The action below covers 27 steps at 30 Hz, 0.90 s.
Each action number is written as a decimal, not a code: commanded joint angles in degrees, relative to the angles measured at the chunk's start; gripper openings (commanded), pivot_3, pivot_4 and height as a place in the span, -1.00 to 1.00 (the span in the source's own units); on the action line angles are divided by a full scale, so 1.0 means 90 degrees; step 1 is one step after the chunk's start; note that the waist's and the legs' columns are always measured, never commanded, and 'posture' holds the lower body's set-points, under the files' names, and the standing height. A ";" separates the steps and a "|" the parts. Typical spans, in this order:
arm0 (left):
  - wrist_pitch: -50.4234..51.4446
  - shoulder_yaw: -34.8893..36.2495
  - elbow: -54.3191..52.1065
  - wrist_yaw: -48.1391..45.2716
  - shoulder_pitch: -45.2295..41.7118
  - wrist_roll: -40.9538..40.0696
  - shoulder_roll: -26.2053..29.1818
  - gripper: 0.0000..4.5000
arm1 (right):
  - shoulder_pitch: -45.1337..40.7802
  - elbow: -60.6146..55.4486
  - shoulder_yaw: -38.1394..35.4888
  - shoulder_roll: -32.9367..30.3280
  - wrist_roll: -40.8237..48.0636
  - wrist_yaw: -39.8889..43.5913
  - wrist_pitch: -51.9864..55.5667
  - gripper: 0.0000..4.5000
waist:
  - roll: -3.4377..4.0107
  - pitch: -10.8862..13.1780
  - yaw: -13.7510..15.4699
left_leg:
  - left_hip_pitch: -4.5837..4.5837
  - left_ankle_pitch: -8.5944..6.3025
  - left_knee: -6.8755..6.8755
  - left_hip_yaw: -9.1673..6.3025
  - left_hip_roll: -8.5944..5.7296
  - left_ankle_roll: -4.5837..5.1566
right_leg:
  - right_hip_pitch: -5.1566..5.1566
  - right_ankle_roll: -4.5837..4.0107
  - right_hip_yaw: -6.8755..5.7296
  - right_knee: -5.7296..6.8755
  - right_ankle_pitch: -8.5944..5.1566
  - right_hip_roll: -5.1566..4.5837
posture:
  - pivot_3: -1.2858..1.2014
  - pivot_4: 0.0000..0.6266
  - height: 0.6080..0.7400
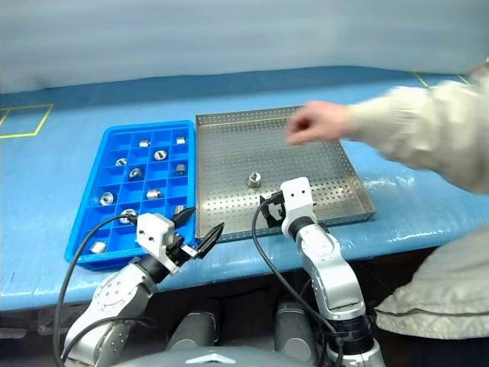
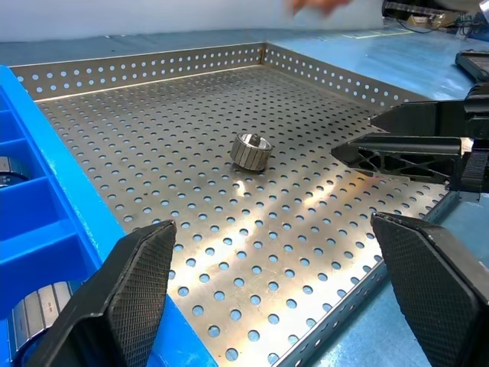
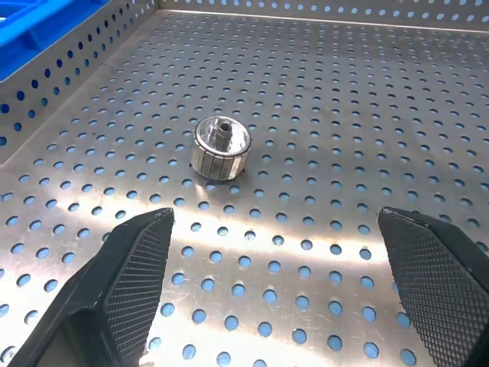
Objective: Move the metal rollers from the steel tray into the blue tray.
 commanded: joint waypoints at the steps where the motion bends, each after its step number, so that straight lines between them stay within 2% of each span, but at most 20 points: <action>1: -0.0133 0.0048 -0.0326 0.0158 0.0036 0.0102 -0.0055 1.00 | -0.0162 -0.0057 0.0045 0.0082 0.0065 0.0035 0.0022 1.00 | 0.0000 0.0000 0.0002 | -0.0001 0.0000 0.0000 0.0000 0.0000 0.0000 | 0.0000 0.0000 0.0000 0.0000 0.0000 0.0000 | 0.14 -0.52 1.00; 6: -0.0323 0.0321 -0.0315 0.0731 0.0067 0.0377 -0.0352 1.00 | -0.0588 -0.0141 -0.0068 0.0471 0.0388 0.0039 0.0309 1.00 | 0.0000 0.0001 0.0014 | 0.0001 0.0000 0.0000 -0.0002 0.0003 0.0000 | -0.0001 0.0000 -0.0002 0.0002 0.0000 0.0002 | 0.15 -0.52 1.00; 10: -0.0615 0.0721 -0.0139 0.1441 -0.0089 0.0758 -0.0730 1.00 | -0.1216 0.0384 0.0134 0.0709 0.0379 0.0104 0.0116 1.00 | 0.0001 0.0002 0.0019 | -0.0001 0.0000 0.0001 -0.0004 0.0002 0.0000 | 0.0000 0.0000 -0.0004 0.0001 0.0000 0.0003 | 0.17 -0.52 1.00; 20: -0.0878 0.0832 -0.0133 0.1595 -0.0095 0.0922 -0.0952 1.00 | -0.2636 0.3319 -0.0242 0.1169 -0.0024 -0.0511 -0.1353 1.00 | 0.0000 0.0002 0.0186 | 0.0002 0.0001 -0.0014 -0.0006 0.0000 0.0000 | -0.0002 -0.0002 -0.0004 -0.0002 0.0000 0.0006 | 0.21 -0.52 1.00; 27: -0.0876 0.0772 -0.0197 0.1617 0.0000 0.0964 -0.1027 1.00 | -0.3189 0.4918 -0.0612 0.1240 -0.0220 -0.1101 -0.1940 1.00 | 0.0000 0.0002 0.0279 | 0.0004 0.0001 -0.0015 -0.0006 0.0000 0.0000 | -0.0001 -0.0004 -0.0002 -0.0001 0.0000 0.0009 | 0.23 -0.52 1.00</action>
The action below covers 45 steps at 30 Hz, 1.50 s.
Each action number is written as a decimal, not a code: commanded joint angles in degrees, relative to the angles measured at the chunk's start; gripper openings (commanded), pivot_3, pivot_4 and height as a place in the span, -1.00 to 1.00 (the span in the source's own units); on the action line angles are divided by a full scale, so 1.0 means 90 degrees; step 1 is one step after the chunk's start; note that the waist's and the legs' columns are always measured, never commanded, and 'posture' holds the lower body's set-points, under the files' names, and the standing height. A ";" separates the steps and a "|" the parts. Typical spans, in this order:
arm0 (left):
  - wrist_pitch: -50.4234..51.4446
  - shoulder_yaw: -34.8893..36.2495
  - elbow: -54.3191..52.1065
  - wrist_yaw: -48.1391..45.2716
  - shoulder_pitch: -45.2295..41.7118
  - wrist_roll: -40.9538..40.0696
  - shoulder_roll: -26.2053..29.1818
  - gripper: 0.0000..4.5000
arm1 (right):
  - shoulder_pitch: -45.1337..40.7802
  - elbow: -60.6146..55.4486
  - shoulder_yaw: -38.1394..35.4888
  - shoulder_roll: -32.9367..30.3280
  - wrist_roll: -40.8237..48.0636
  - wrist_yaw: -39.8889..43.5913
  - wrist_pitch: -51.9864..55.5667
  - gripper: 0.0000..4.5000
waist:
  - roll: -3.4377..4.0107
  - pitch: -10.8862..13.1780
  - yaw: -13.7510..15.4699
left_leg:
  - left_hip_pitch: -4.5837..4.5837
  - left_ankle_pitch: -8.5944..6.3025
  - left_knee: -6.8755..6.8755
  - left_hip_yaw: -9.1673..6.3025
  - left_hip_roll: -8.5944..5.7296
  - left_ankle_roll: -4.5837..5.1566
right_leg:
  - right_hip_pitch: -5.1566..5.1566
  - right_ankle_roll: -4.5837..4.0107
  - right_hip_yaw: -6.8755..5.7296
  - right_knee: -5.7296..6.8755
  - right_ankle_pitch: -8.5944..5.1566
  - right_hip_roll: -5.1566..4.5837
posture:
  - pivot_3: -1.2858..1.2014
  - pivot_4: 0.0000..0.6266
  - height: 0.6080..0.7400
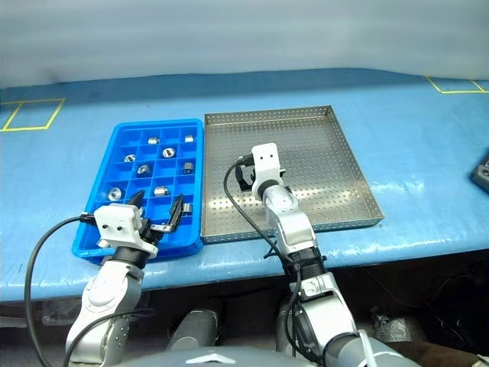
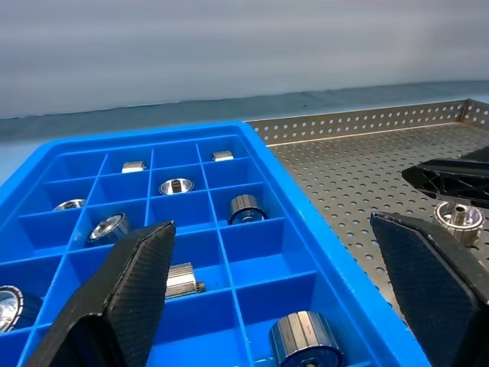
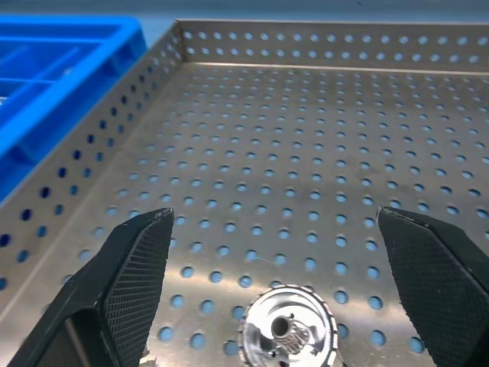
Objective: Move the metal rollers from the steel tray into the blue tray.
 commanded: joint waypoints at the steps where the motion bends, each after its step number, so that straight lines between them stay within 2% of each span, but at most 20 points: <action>1: -0.0138 -0.0043 -0.0213 -0.0016 0.0011 0.0028 -0.0034 1.00 | -0.0246 0.0503 -0.0154 0.0034 -0.0095 -0.0211 -0.0327 1.00 | 0.0000 0.0000 0.0020 | 0.0001 0.0000 -0.0002 0.0000 0.0000 0.0000 | 0.0000 0.0000 0.0000 0.0000 0.0000 0.0000 | 0.23 -0.52 1.00; 5: -0.0135 -0.0071 -0.0232 0.0008 0.0044 0.0064 -0.0066 1.00 | -0.0204 0.0844 -0.0268 0.0087 0.0023 -0.0148 -0.0325 1.00 | 0.0001 0.0000 0.0033 | 0.0001 0.0000 -0.0004 0.0000 0.0000 0.0000 | -0.0001 -0.0002 0.0001 0.0000 -0.0001 0.0001 | 0.24 -0.52 1.00; 6: -0.0141 -0.0068 -0.0239 0.0022 0.0055 0.0073 -0.0078 1.00 | -0.0134 0.0817 -0.0236 0.0098 0.0021 -0.0098 -0.0298 0.92 | 0.0001 0.0000 0.0031 | 0.0002 0.0000 -0.0004 0.0000 0.0000 0.0000 | -0.0001 -0.0002 0.0001 0.0000 -0.0001 0.0002 | 0.24 -0.52 1.00; 8: -0.0141 -0.0054 -0.0252 0.0071 0.0071 0.0110 -0.0102 1.00 | 0.0001 0.0699 -0.0178 0.0123 0.0018 -0.0026 -0.0226 0.72 | 0.0002 0.0000 0.0035 | 0.0007 0.0000 -0.0004 0.0000 0.0001 0.0001 | 0.0003 -0.0002 0.0002 0.0001 -0.0001 0.0003 | 0.24 -0.52 1.00; 14: -0.0143 -0.0001 -0.0306 0.0211 0.0151 0.0204 -0.0171 1.00 | 0.0286 0.0016 0.0109 0.0224 0.0014 0.0238 0.0045 -0.15 | 0.0002 -0.0001 0.0046 | 0.0007 0.0000 -0.0002 -0.0001 0.0001 0.0001 | 0.0003 -0.0003 0.0002 0.0002 -0.0002 0.0003 | 0.27 -0.52 1.00; 15: -0.0157 0.0025 -0.0330 0.0249 0.0195 0.0222 -0.0187 1.00 | 0.0320 -0.0165 0.0197 0.0264 0.0023 0.0308 0.0134 -0.24 | 0.0002 -0.0001 0.0047 | 0.0007 0.0000 -0.0002 -0.0002 0.0001 0.0001 | 0.0002 -0.0003 0.0002 0.0002 -0.0002 0.0003 | 0.27 -0.52 1.00; 23: -0.0566 0.0516 -0.0560 0.0727 0.0595 0.0284 -0.0551 1.00 | 0.0133 -0.1463 0.0965 0.0652 0.0095 0.0860 0.0605 -0.24 | 0.0003 0.0000 0.0172 | 0.0003 0.0000 -0.0011 -0.0011 0.0004 0.0001 | -0.0004 -0.0011 -0.0003 0.0002 -0.0007 0.0006 | 0.34 -0.52 1.00; 30: -0.1056 0.1067 -0.0885 0.1013 0.1224 0.0302 -0.0911 1.00 | -0.0049 -0.1993 0.1752 0.0905 0.0310 0.1459 0.0819 -0.24 | 0.0003 0.0000 0.0504 | -0.0003 -0.0001 -0.0021 -0.0012 0.0004 -0.0001 | -0.0012 -0.0017 -0.0005 -0.0001 -0.0012 0.0006 | 0.40 -0.52 1.00; 38: -0.1466 0.1141 -0.1086 0.1008 0.1987 0.0222 -0.1195 1.00 | 0.0428 -0.2073 0.2649 0.0735 0.0339 0.1832 0.1092 -0.24 | -0.0002 0.0000 0.0986 | -0.0030 -0.0005 -0.0020 -0.0011 0.0007 -0.0008 | -0.0039 -0.0020 -0.0011 -0.0002 -0.0014 0.0007 | 0.45 -0.52 1.00; 45: -0.1384 0.0977 -0.1099 0.0946 0.2019 0.0280 -0.1125 1.00 | 0.0936 -0.2600 0.2732 0.0414 0.0430 0.2005 0.1594 -0.24 | -0.0008 -0.0001 0.1421 | -0.0075 -0.0008 -0.0008 -0.0008 0.0007 -0.0013 | -0.0084 -0.0018 -0.0010 0.0001 -0.0014 0.0008 | 0.44 -0.52 1.00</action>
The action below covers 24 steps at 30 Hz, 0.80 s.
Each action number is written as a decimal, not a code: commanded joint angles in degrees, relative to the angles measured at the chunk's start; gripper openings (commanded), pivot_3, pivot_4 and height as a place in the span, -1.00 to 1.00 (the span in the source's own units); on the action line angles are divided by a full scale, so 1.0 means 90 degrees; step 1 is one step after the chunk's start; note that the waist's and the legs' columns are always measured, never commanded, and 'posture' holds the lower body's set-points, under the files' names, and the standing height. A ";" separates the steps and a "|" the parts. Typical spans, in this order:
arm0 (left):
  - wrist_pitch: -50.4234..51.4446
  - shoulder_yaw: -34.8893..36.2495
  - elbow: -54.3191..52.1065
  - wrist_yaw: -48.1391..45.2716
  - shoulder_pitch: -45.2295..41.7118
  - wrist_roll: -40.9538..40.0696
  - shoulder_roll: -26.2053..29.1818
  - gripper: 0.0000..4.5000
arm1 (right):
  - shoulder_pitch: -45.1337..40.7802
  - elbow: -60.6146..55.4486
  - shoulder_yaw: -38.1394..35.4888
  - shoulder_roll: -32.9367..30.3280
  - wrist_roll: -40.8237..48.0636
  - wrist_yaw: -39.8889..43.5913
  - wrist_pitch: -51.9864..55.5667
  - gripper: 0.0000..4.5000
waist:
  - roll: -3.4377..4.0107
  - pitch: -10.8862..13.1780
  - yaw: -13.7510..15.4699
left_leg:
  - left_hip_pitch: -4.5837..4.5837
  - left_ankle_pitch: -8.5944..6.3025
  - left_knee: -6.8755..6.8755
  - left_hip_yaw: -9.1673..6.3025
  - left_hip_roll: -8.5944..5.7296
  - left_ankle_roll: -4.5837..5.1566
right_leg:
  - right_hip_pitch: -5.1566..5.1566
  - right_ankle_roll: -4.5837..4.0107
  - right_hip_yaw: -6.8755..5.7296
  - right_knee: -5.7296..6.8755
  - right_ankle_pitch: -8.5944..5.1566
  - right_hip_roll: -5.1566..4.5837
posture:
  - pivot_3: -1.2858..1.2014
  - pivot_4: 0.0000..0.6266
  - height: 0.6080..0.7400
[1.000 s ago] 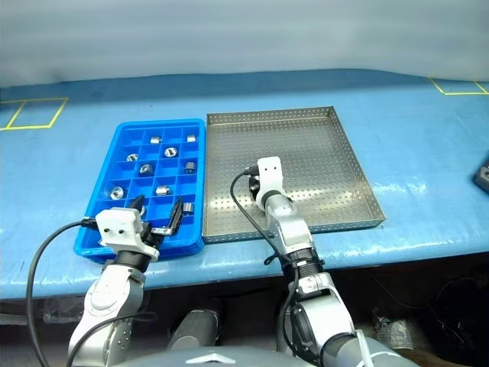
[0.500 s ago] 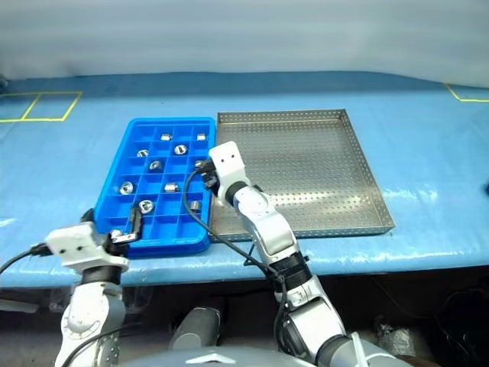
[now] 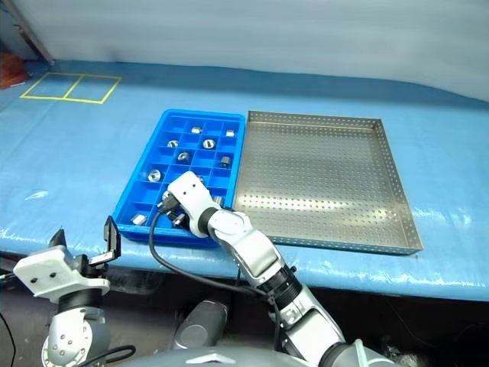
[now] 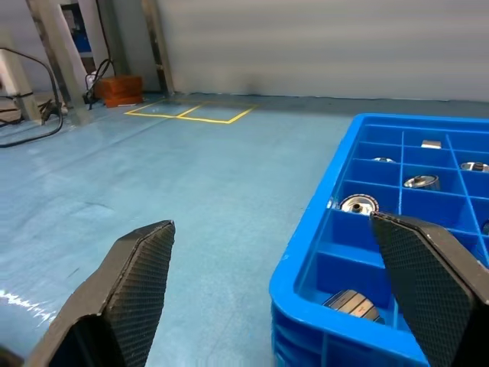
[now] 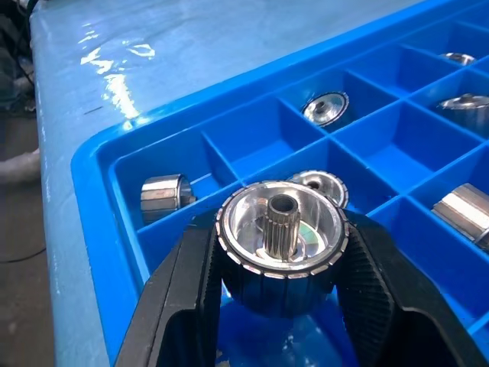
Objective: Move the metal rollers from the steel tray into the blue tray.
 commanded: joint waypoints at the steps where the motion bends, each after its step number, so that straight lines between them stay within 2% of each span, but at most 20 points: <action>1: -0.0066 -0.0116 -0.0304 -0.0062 0.0003 0.0031 0.0006 1.00 | 0.0253 -0.0651 -0.0041 -0.0043 0.0149 0.0105 0.0222 -0.24 | -0.0001 0.0000 0.0103 | -0.0007 0.0000 0.0001 0.0000 0.0000 -0.0001 | -0.0007 0.0000 0.0000 0.0000 0.0000 0.0002 | 0.43 -0.52 1.00; 5: 0.0034 -0.0181 -0.0222 -0.0107 -0.0168 0.0024 0.0089 1.00 | 0.0491 -0.1078 -0.0209 -0.0279 0.0351 0.0239 0.0611 -0.24 | -0.0004 -0.0003 0.0240 | -0.0014 -0.0002 0.0002 0.0002 0.0000 -0.0003 | -0.0013 0.0000 -0.0001 -0.0001 0.0000 0.0002 | 0.39 -0.52 1.00; 7: 0.0117 -0.0199 -0.0162 -0.0149 -0.0299 0.0009 0.0145 1.00 | 0.0552 -0.1303 -0.0355 -0.0347 0.0475 0.0296 0.0807 0.09 | -0.0011 -0.0012 0.0258 | -0.0017 -0.0002 0.0004 0.0004 0.0002 -0.0005 | -0.0017 0.0001 -0.0001 -0.0002 0.0000 0.0002 | 0.37 -0.52 1.00; 13: 0.0402 -0.0264 0.0029 -0.0366 -0.0862 -0.0090 0.0334 1.00 | 0.0519 -0.1926 -0.0880 -0.0181 0.0818 0.0132 0.1224 0.93 | -0.0011 -0.0012 0.0207 | -0.0017 -0.0004 0.0008 0.0007 0.0010 -0.0009 | -0.0017 0.0001 -0.0003 0.0001 0.0001 0.0011 | 0.30 -0.52 1.00; 14: 0.0456 -0.0284 0.0090 -0.0420 -0.0981 -0.0087 0.0391 1.00 | 0.0514 -0.1976 -0.0945 -0.0158 0.0828 0.0080 0.1220 0.98 | -0.0011 -0.0012 0.0176 | -0.0017 -0.0004 0.0009 0.0007 0.0012 -0.0009 | -0.0017 0.0001 -0.0002 0.0001 0.0001 0.0012 | 0.29 -0.52 1.00; 20: 0.0654 -0.0271 0.0352 -0.0679 -0.1462 -0.0230 0.0624 1.00 | 0.0580 -0.2275 -0.1283 -0.0264 0.0738 -0.0295 0.0981 0.98 | -0.0011 -0.0012 -0.0180 | -0.0016 -0.0002 0.0015 0.0012 0.0014 -0.0012 | -0.0011 0.0003 0.0000 0.0000 0.0003 0.0015 | 0.19 -0.52 1.00; 24: 0.0932 -0.0379 0.0638 -0.0965 -0.1952 -0.0254 0.0968 1.00 | 0.0807 -0.2570 -0.1547 -0.0958 0.0662 -0.0151 0.0773 0.98 | -0.0010 -0.0014 -0.0540 | -0.0013 -0.0001 0.0028 0.0011 0.0013 -0.0013 | 0.0003 0.0007 0.0000 0.0002 0.0006 0.0015 | 0.12 -0.52 1.00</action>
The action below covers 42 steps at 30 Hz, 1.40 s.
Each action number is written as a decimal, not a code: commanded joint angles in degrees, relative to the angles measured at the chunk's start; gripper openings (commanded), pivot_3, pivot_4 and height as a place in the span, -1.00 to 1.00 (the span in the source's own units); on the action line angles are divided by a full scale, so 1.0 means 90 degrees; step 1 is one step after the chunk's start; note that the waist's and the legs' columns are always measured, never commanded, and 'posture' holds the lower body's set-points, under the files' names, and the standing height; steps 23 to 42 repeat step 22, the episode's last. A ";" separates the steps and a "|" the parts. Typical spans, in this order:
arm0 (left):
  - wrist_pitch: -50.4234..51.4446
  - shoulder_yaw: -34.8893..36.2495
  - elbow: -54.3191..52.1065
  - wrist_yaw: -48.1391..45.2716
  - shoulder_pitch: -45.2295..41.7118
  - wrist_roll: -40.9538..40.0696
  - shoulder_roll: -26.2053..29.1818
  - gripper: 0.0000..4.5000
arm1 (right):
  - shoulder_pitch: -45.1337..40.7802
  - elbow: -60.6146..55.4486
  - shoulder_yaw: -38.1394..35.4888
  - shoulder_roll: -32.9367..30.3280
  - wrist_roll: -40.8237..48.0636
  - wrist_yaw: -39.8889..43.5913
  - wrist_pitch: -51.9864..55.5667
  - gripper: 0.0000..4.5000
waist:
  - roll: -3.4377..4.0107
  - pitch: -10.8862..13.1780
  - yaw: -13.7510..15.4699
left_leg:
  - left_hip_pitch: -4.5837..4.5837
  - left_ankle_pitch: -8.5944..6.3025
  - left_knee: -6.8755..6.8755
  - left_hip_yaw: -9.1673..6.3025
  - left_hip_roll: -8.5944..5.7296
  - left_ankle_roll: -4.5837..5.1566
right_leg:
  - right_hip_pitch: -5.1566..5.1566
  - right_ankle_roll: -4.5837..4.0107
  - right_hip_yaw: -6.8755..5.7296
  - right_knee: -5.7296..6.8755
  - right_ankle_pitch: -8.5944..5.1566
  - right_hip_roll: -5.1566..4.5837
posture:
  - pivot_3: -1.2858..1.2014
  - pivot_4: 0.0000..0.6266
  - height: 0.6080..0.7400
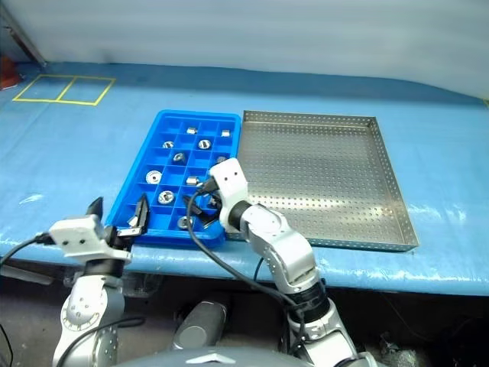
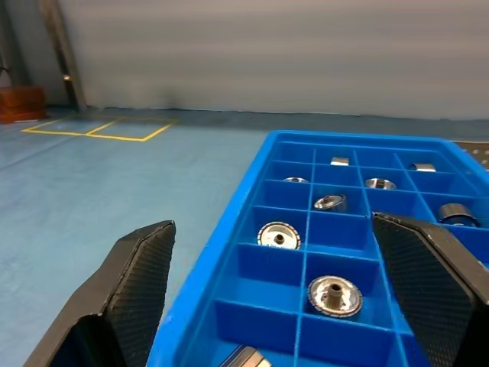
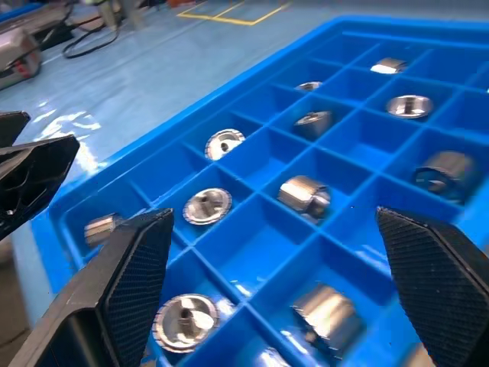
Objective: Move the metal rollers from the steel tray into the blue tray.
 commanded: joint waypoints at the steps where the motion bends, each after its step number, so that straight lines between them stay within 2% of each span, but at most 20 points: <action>1: 0.0133 -0.0078 0.0084 -0.0200 -0.0280 -0.0066 0.0163 1.00 | 0.0186 -0.0501 -0.0260 -0.0414 -0.0034 0.0088 -0.0232 0.98 | -0.0001 -0.0001 -0.0221 | 0.0000 0.0000 0.0005 0.0001 -0.0001 0.0000 | 0.0005 0.0002 0.0002 -0.0002 0.0001 0.0000 | 0.12 -0.52 1.00; 6: 0.0198 -0.0119 0.0294 -0.0312 -0.0584 -0.0054 0.0285 1.00 | 0.0605 -0.0741 -0.0563 -0.0965 -0.0182 -0.0106 -0.0212 0.98 | -0.0002 -0.0003 -0.0862 | 0.0008 0.0000 0.0006 0.0002 0.0001 0.0002 | 0.0011 0.0001 0.0010 0.0002 0.0010 0.0001 | 0.08 -0.52 1.00; 11: 0.0254 -0.0187 0.0340 -0.0409 -0.0634 0.0067 0.0421 1.00 | 0.0799 -0.0795 -0.0747 -0.1160 -0.0250 -0.0179 -0.0202 0.98 | -0.0002 -0.0002 -0.1196 | 0.0039 0.0000 0.0003 0.0008 0.0013 0.0004 | 0.0037 -0.0007 0.0010 0.0005 0.0013 0.0007 | 0.08 -0.52 1.00; 14: 0.0277 -0.0181 0.0326 -0.0403 -0.0621 0.0061 0.0443 1.00 | 0.0826 -0.0810 -0.0752 -0.1200 -0.0271 -0.0235 -0.0188 0.98 | -0.0002 -0.0002 -0.1226 | 0.0093 -0.0002 0.0005 0.0010 0.0015 0.0006 | 0.0084 -0.0008 0.0010 0.0003 0.0010 0.0007 | 0.08 -0.52 1.00; 42: 0.0390 -0.0221 0.0218 -0.0345 -0.0479 0.0130 0.0420 1.00 | 0.0740 -0.0647 -0.0586 -0.1034 -0.0356 -0.0358 -0.0241 0.98 | -0.0002 -0.0001 -0.1210 | 0.0091 -0.0002 0.0009 0.0009 0.0016 0.0007 | 0.0085 -0.0007 0.0009 0.0003 0.0011 0.0007 | 0.11 -0.52 1.00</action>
